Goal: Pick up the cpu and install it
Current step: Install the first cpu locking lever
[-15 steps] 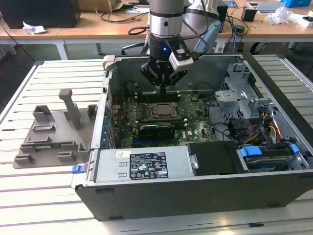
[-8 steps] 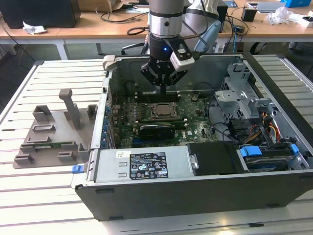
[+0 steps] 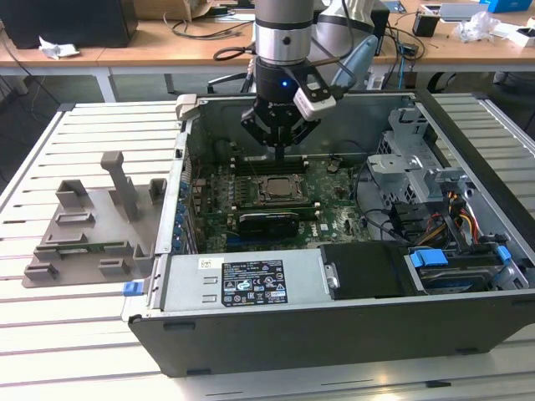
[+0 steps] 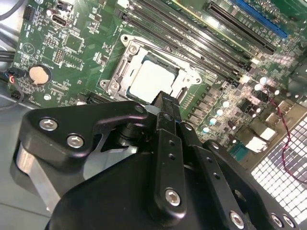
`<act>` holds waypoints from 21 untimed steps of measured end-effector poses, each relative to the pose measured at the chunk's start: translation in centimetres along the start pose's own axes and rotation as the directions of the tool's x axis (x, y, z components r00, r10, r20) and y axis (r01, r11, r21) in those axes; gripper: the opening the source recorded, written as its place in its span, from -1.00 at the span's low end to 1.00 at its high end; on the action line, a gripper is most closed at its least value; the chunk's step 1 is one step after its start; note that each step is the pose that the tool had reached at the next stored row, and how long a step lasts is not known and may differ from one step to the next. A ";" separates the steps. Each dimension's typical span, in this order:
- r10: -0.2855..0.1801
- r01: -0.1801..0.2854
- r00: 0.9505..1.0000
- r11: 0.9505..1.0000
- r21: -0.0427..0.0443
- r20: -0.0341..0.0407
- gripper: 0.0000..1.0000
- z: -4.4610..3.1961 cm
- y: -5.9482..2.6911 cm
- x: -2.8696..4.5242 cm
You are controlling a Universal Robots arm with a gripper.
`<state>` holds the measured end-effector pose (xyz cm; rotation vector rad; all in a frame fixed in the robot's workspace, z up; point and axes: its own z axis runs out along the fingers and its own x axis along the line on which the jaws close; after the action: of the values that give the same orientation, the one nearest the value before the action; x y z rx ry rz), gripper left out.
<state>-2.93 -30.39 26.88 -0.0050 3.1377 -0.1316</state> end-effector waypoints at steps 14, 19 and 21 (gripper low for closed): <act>-0.054 0.054 0.999 0.997 -0.047 0.007 -0.79 -1.39 -0.13 0.00; -0.054 0.054 0.999 0.997 -0.047 0.007 -0.79 -2.19 -0.20 0.00; -0.054 0.054 0.999 0.997 -0.047 0.007 -0.79 -2.49 -0.22 0.00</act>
<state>-2.93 -30.40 29.38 -0.0899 3.1354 -0.0567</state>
